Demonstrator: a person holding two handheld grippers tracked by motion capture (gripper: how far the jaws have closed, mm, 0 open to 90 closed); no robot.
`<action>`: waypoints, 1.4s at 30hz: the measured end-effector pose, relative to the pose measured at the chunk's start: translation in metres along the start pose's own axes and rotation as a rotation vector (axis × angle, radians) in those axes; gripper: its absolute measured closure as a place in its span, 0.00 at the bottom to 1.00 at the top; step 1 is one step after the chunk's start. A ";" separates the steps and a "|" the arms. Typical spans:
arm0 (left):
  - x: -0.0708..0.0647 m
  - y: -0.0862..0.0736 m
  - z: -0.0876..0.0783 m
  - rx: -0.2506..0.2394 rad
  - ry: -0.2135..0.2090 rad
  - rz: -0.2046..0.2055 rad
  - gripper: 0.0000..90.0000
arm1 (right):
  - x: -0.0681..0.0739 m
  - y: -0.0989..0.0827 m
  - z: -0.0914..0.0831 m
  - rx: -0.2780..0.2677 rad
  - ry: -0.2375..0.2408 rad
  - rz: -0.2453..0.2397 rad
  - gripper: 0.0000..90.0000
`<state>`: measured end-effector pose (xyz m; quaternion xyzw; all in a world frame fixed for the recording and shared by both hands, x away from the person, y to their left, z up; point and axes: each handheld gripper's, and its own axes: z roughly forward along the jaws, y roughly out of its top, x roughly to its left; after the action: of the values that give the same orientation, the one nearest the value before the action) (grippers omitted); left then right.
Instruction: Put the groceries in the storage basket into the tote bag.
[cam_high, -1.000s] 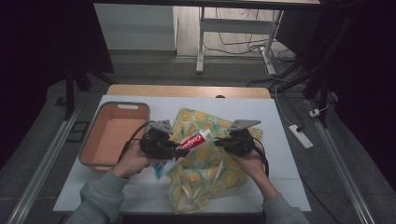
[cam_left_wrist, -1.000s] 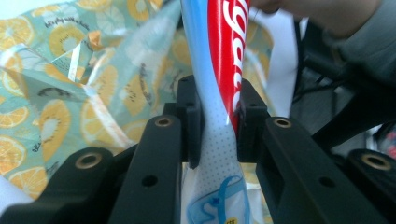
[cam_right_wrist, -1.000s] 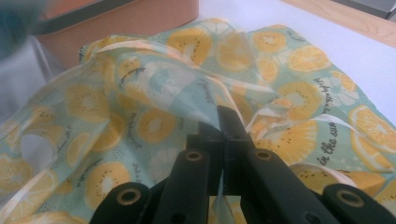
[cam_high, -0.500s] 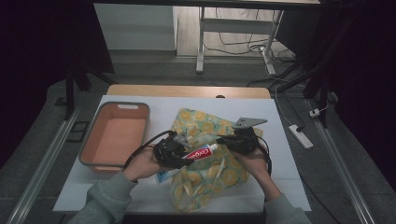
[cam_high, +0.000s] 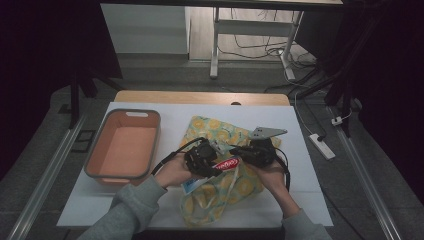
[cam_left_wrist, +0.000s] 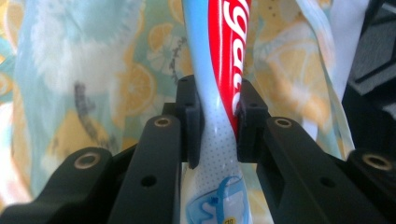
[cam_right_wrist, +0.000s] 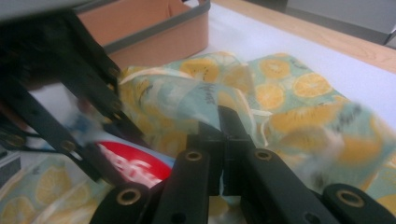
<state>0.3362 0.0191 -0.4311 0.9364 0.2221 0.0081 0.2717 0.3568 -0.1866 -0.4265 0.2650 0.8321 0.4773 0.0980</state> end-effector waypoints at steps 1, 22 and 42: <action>0.001 0.002 0.003 -0.003 -0.009 -0.008 0.83 | 0.000 0.000 -0.001 -0.007 -0.001 0.005 1.00; 0.011 0.018 0.055 0.012 0.115 0.028 0.83 | -0.002 -0.004 0.000 -0.005 0.005 0.041 1.00; 0.014 -0.034 -0.015 -0.230 0.129 -0.030 0.45 | -0.013 -0.012 0.002 0.026 -0.016 0.076 1.00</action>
<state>0.3326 0.0582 -0.4374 0.8932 0.2505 0.0895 0.3625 0.3640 -0.1967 -0.4385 0.3017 0.8267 0.4677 0.0831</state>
